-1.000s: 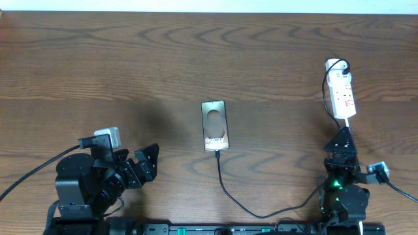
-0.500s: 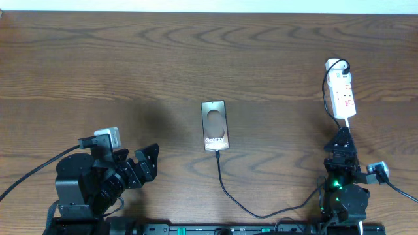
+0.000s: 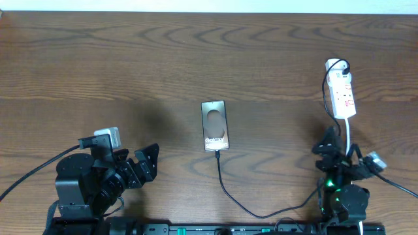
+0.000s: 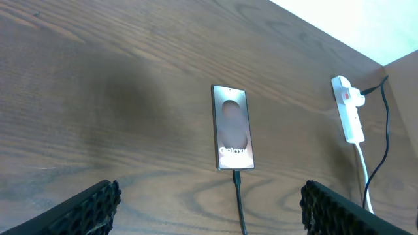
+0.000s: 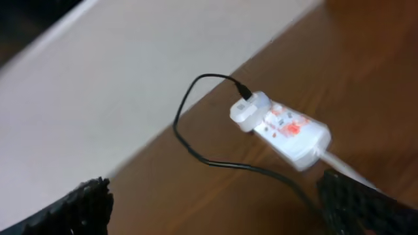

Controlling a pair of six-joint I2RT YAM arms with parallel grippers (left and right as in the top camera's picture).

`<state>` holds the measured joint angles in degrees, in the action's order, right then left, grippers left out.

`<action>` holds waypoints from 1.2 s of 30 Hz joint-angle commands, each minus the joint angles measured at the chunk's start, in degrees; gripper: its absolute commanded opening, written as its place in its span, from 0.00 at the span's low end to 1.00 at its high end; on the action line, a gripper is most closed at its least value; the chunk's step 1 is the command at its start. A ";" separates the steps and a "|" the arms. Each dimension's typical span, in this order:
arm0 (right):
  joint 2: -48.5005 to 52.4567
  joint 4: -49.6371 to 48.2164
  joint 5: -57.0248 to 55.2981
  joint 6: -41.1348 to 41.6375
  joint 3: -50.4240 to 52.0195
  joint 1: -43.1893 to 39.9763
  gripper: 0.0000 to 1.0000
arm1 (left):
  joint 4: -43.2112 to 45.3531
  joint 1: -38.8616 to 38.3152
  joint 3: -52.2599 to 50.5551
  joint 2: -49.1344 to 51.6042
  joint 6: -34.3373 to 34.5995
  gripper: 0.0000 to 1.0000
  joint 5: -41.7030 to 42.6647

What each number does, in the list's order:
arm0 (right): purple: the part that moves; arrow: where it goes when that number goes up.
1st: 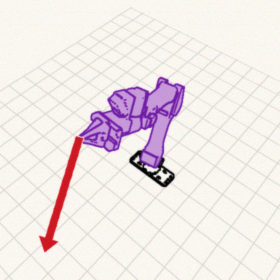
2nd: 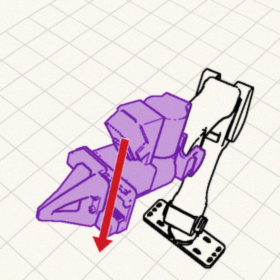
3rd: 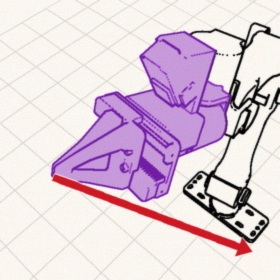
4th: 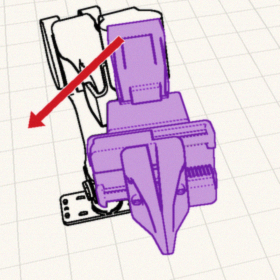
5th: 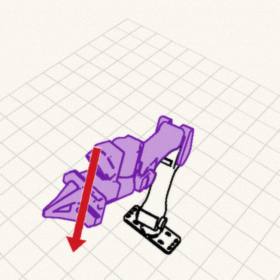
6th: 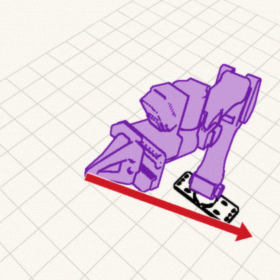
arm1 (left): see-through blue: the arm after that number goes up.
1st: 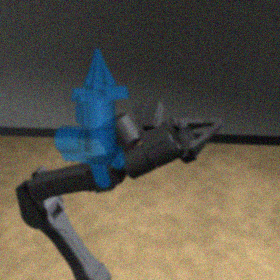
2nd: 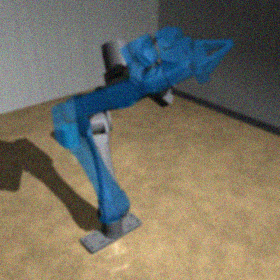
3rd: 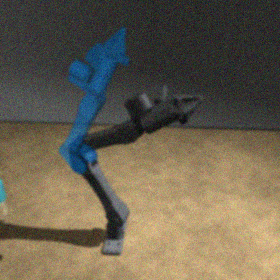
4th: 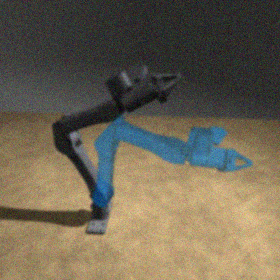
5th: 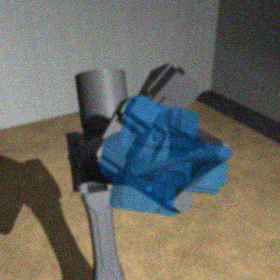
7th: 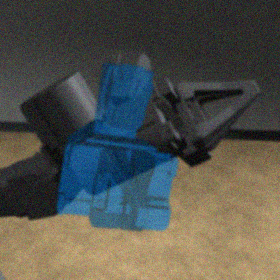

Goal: Plug charger to phone and switch on socket

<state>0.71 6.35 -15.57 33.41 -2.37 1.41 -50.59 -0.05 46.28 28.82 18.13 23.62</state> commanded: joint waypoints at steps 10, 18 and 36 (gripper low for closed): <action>-0.46 -2.23 13.40 -28.37 2.16 -4.02 0.99 | 0.04 0.26 -0.20 -0.09 -0.52 0.90 -0.35; -0.50 -2.49 12.96 -28.33 2.16 -4.02 0.99 | 0.04 0.26 -0.20 -0.09 -0.52 0.90 -0.33; -0.39 -2.29 12.96 -28.33 2.05 -4.00 0.99 | 0.04 0.26 -0.20 -0.09 -0.52 0.90 -0.35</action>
<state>0.67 4.03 -2.96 5.80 -0.60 -2.31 -50.59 -0.05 46.28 28.82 18.15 23.62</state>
